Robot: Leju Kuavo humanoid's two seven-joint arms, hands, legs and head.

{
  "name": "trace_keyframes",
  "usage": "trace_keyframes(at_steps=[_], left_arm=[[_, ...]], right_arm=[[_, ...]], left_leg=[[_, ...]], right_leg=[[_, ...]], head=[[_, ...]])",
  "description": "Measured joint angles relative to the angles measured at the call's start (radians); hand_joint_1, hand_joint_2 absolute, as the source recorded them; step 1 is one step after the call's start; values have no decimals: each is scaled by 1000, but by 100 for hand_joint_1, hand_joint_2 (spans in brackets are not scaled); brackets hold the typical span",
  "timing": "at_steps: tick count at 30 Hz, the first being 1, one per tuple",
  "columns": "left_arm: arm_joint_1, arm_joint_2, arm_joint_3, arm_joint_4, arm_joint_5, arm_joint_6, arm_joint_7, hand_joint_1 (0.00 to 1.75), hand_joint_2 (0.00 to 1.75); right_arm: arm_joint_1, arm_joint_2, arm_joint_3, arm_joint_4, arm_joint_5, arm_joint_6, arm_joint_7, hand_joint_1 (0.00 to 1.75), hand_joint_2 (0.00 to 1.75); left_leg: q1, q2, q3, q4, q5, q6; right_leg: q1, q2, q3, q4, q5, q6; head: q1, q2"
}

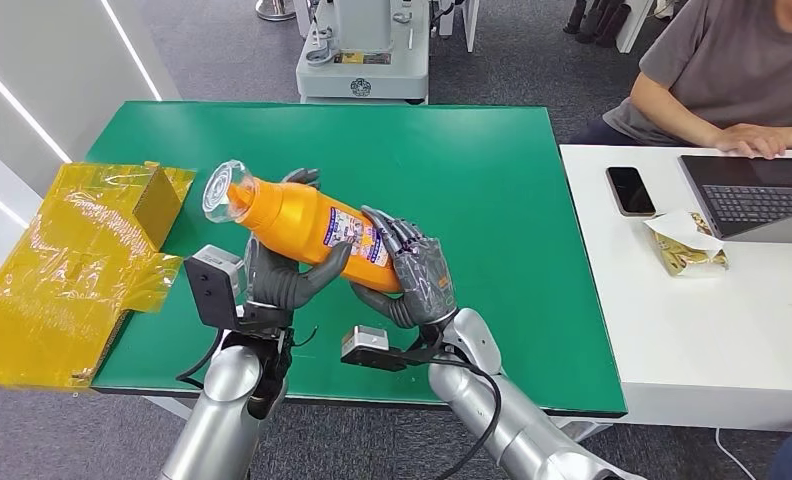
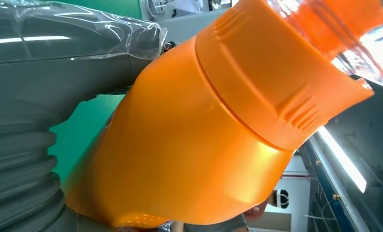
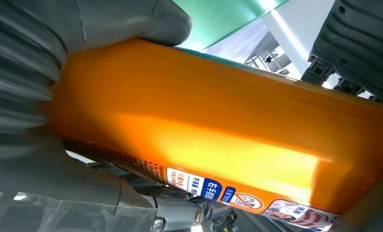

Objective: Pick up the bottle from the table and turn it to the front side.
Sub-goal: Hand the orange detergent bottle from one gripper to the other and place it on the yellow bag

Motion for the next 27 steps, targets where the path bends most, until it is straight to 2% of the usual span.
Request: trace_keyframes(at_steps=[25,26,27], left_arm=[[16,2,1,21,18,21,-48,175,175],[16,2,1,24,19,22,-52,175,175],[16,2,1,26,20,23,-55,175,175]], right_arm=[[15,7,7,44,-52,0,-38,175,175],[14,7,8,45,-53,0,-38,146,175],[14,7,8,47,-52,0,-38,102,175]], left_leg=[[0,0,0,0,0,0],[0,0,0,0,0,0],[0,0,0,0,0,0]], right_leg=[[0,0,0,0,0,0],[0,0,0,0,0,0],[0,0,0,0,0,0]], head=[[0,0],[0,0],[0,0]])
